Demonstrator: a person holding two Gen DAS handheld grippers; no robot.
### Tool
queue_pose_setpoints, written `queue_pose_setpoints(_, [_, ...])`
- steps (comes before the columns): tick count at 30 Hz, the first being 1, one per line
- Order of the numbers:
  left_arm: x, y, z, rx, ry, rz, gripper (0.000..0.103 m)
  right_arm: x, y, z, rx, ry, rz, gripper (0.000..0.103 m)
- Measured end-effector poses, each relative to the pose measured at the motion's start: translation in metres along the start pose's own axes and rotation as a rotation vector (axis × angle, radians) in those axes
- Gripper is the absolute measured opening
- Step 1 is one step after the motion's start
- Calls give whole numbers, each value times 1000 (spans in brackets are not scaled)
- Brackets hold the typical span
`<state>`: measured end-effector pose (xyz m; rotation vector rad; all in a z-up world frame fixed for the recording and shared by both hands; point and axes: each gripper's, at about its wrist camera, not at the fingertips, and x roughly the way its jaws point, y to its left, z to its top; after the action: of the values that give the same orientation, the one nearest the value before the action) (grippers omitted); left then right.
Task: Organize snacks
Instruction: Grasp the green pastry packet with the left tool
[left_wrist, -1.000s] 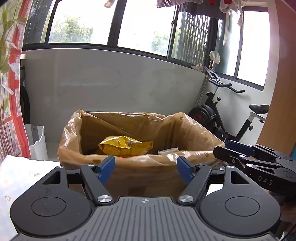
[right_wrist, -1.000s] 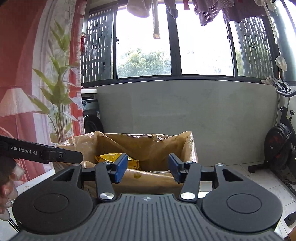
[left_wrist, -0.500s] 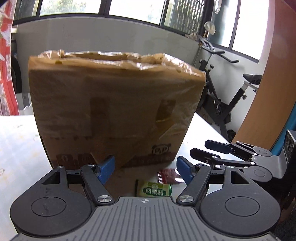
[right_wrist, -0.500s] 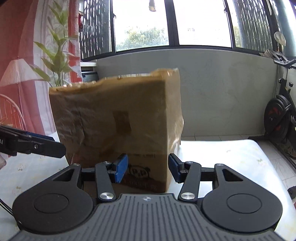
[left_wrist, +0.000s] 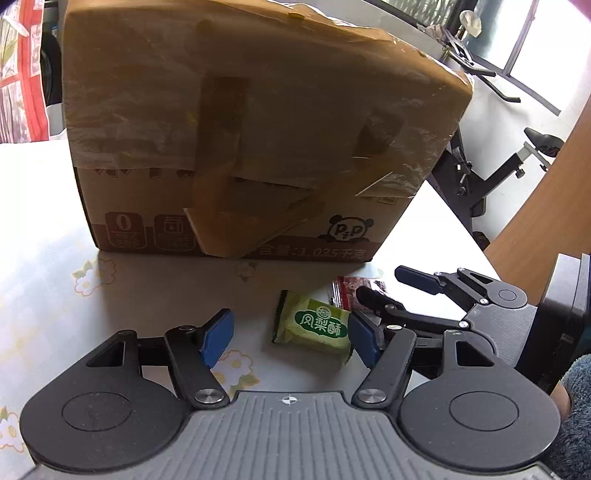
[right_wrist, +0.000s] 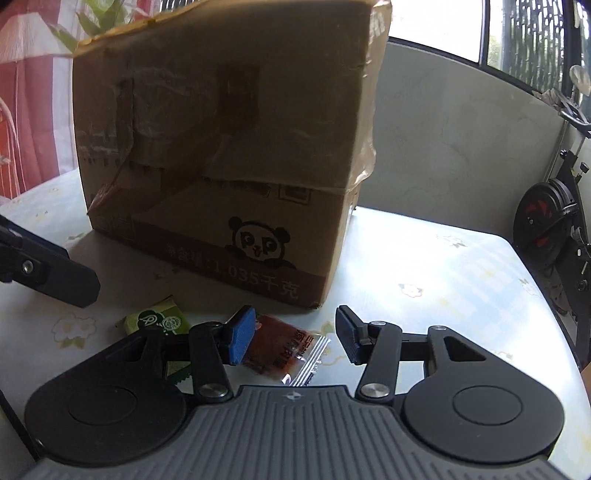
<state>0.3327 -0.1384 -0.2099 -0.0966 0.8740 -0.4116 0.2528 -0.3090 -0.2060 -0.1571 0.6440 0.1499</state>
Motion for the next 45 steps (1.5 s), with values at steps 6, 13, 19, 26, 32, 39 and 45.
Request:
queue_pose_setpoints(6, [10,15,2,-62,26,11,70,-17,26,-7,-114,-22,83,52])
queue_pose_setpoints(13, [25,13,1,-31,58,11,70,-31,31,-15,-176,-80,171,53])
queue_pose_setpoints(19, [43,-14,-3,129,68,36,70,-28,-10,-18,93,-79,13,56])
queue_pose_setpoints(26, [59,-26,-5,199,75,82,70,-33,-14,-20,104,-116,24,56])
queue_pose_setpoints(32, [61,-15,-12,202,65,118,42,-24,-4,-19,36,-78,27,57])
queue_pose_setpoints(39, [49,5,-22,137,38,110,42,-21,-3,-26,13,-64,39,57])
queue_pose_setpoints(45, [44,19,-23,65,21,125,42,-7,-4,-21,33,8,57,60])
